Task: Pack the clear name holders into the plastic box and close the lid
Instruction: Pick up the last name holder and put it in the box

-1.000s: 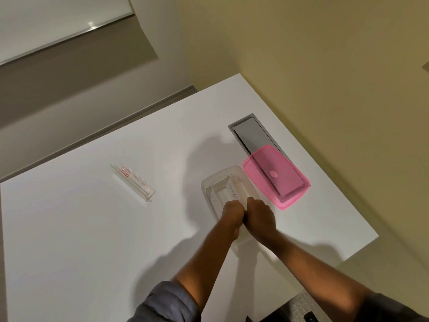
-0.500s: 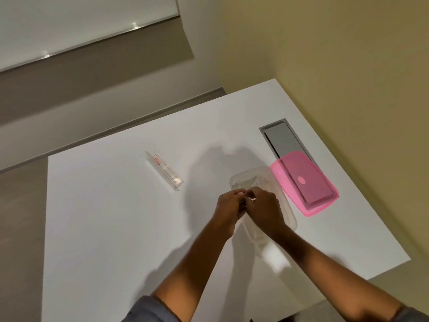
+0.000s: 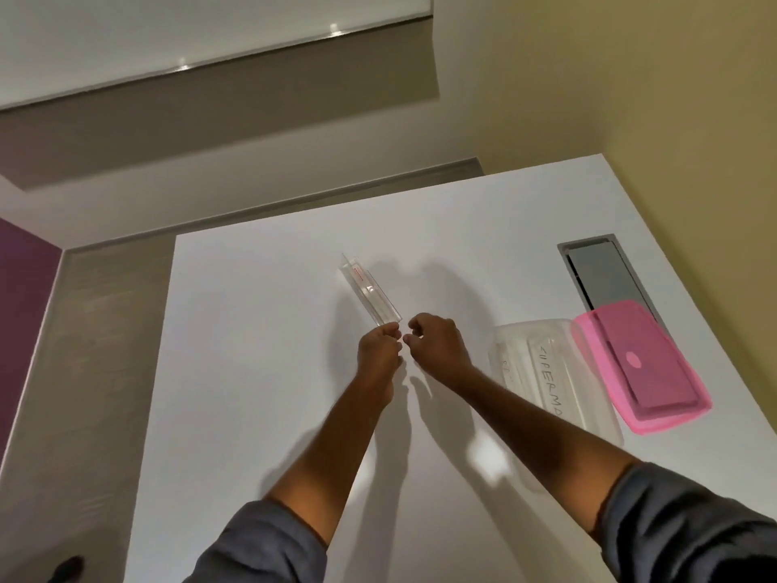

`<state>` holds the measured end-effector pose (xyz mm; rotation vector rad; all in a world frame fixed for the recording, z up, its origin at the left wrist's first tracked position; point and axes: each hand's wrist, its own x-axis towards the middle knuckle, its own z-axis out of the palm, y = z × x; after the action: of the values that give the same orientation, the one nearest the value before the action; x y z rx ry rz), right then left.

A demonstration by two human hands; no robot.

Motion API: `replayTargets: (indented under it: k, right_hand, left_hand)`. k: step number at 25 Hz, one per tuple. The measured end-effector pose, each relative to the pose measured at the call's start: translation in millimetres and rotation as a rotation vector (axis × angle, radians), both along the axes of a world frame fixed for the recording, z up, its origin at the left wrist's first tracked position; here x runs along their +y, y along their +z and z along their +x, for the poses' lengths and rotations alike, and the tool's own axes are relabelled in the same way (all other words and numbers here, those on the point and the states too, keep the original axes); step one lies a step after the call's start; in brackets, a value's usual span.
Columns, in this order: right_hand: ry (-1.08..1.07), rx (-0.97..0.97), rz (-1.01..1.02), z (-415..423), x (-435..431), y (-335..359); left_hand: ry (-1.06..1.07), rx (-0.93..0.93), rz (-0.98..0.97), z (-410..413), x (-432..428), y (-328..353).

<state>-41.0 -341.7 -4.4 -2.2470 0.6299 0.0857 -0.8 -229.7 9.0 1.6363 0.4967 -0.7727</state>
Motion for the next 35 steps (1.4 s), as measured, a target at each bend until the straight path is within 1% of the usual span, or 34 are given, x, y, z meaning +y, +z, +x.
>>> replayTargets:
  k: [4, 11, 17, 23, 25, 28, 32, 35]
  right_hand:
    - [0.050, 0.052, -0.003, 38.2, 16.7, -16.0]
    - [-0.031, 0.107, 0.020, 76.2, 29.9, -44.5]
    - [-0.052, 0.106, 0.004, 84.9, 38.7, -51.6]
    - [-0.063, 0.011, 0.087, 73.8, 36.8, -48.2]
    - [-0.065, -0.022, 0.139, 63.8, 35.6, -44.7]
    - [-0.088, -0.046, 0.316, 47.1, 30.0, -39.1]
    - [-0.189, -0.004, 0.576, 29.0, 22.7, -22.5]
    - [-0.201, 0.018, 0.678, 16.5, 19.7, -9.3]
  left_hand:
    - [0.003, -0.041, 0.081, 34.7, 9.7, -16.6]
    - [-0.015, -0.032, 0.098, 65.1, 16.8, -46.9]
    - [0.019, 0.030, 0.047, 73.1, 22.9, -60.5]
    - [0.050, 0.073, -0.058, 71.4, 32.4, -58.6]
    - [0.080, 0.070, -0.067, 71.0, 34.7, -56.5]
    - [0.183, 0.106, -0.132, 69.0, 38.9, -51.5]
    - [0.277, 0.126, -0.227, 62.1, 43.6, -39.3]
    - [0.307, 0.130, -0.280, 58.3, 47.8, -34.4]
